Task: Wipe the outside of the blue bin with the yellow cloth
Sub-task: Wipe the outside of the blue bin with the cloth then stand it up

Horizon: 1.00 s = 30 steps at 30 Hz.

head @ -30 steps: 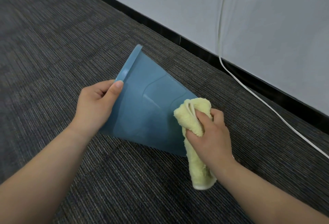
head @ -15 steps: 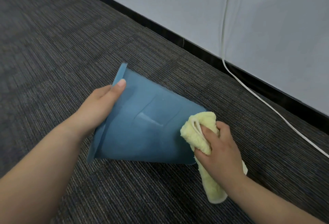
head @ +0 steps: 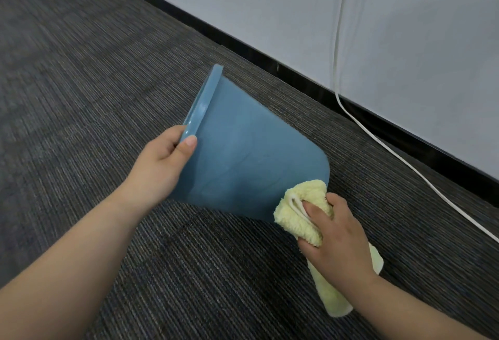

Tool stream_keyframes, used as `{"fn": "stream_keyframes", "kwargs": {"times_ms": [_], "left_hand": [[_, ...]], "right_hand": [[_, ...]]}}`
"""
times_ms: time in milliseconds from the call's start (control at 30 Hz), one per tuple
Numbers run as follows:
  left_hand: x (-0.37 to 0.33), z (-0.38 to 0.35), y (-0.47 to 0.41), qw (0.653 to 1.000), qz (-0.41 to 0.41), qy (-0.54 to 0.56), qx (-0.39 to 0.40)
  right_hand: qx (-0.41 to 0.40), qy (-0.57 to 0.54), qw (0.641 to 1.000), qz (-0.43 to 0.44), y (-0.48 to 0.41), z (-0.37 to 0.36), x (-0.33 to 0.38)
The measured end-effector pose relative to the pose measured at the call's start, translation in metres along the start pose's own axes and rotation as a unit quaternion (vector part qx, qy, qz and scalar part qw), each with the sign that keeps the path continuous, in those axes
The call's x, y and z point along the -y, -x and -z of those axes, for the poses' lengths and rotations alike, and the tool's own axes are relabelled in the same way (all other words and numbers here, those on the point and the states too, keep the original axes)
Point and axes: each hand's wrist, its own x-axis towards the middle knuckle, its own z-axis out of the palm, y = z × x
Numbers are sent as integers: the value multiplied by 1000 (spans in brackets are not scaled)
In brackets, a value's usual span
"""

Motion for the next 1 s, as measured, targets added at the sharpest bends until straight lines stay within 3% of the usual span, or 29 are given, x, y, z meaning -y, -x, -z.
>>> {"fn": "stream_keyframes", "kwargs": {"times_ms": [200,333,500,667,867,1000], "left_hand": [[5,-10,-1,999,-7,15,35],[1,-13,-3,991,19,114,73],[-5,-17,-2,977,43,171,121],[-4,-16,-4,962,81,215,149],[-5,-21,-6,964,55,207,156],[0,-20,-5,968,48,207,136]], "right_hand": [[-90,-51,994,29,-6,15,6],[-155,-95,983,9,-46,33,36],[-84,-99,991,31,-69,34,80],[-35,6,982,187,-40,21,92],[-80,-28,994,73,-63,34,82],[-35,2,986,161,-39,22,89]]}}
